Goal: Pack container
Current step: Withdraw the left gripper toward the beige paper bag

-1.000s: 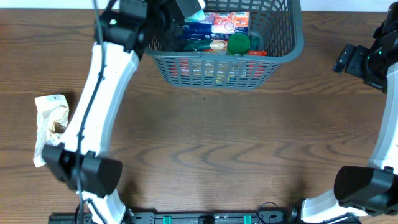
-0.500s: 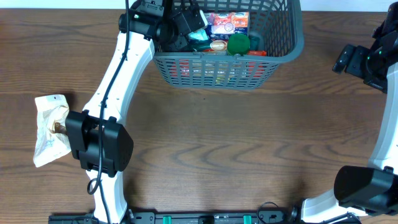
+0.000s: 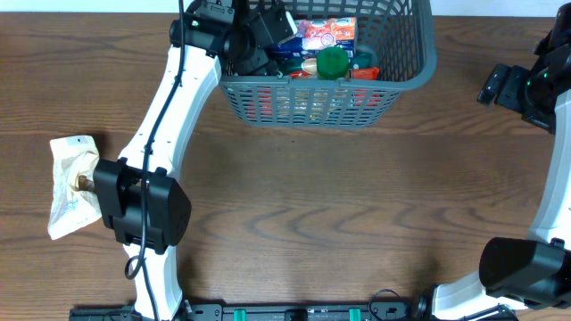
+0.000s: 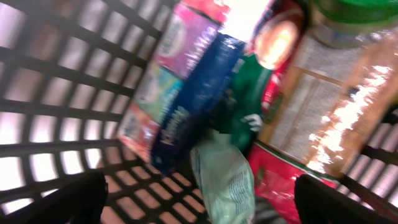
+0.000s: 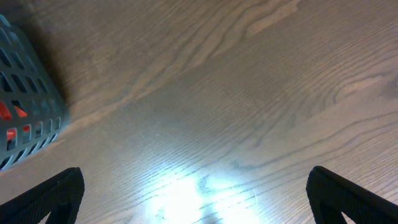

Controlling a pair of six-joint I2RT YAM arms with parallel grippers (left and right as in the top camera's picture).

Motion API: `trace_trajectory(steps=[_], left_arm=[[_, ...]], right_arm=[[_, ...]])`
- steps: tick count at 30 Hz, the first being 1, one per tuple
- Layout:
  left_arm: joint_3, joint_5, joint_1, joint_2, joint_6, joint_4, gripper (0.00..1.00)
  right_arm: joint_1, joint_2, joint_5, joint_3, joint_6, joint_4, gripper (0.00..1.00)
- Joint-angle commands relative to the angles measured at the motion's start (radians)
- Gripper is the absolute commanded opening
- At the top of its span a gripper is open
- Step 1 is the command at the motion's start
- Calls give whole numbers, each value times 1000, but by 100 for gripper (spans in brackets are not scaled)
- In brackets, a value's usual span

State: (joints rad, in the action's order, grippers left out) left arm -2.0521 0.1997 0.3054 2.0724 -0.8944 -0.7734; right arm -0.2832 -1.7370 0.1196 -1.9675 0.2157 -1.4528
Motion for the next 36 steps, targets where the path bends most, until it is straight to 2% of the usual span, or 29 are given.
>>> trace_trajectory(steps=[1,7,11,14,16,20,24,31,36], left_arm=[[-13,-69,3,-90,-4,36,98],[-13,-132,3,-183,-3,132,99],[-13,-318,-1,-237,-2,154,99],[-13,-478,-37,-281,102,142,99],[-13,-497,-98,-314,219,97,98],[-13,-497,-278,-379,512,-64,98],[-12,-485,-462,-444,660,-289,99],[-5,-177,-760,-491,705,-544,99],[100,-71,-929,-491,713,-561,99]], right_arm=[[-3,-5,-5,2,-20,-3,99],[-3,-5,-5,2,-23,-3,99],[-3,-5,-4,2,-31,-3,99],[-3,-5,-4,2,-37,-3,99],[-3,-5,-4,2,-38,-2,99],[-3,-5,-4,2,-39,-2,99],[-3,-5,-4,2,-47,-2,99],[-3,-5,-5,2,-45,13,99],[-3,-5,-5,2,-45,51,99]])
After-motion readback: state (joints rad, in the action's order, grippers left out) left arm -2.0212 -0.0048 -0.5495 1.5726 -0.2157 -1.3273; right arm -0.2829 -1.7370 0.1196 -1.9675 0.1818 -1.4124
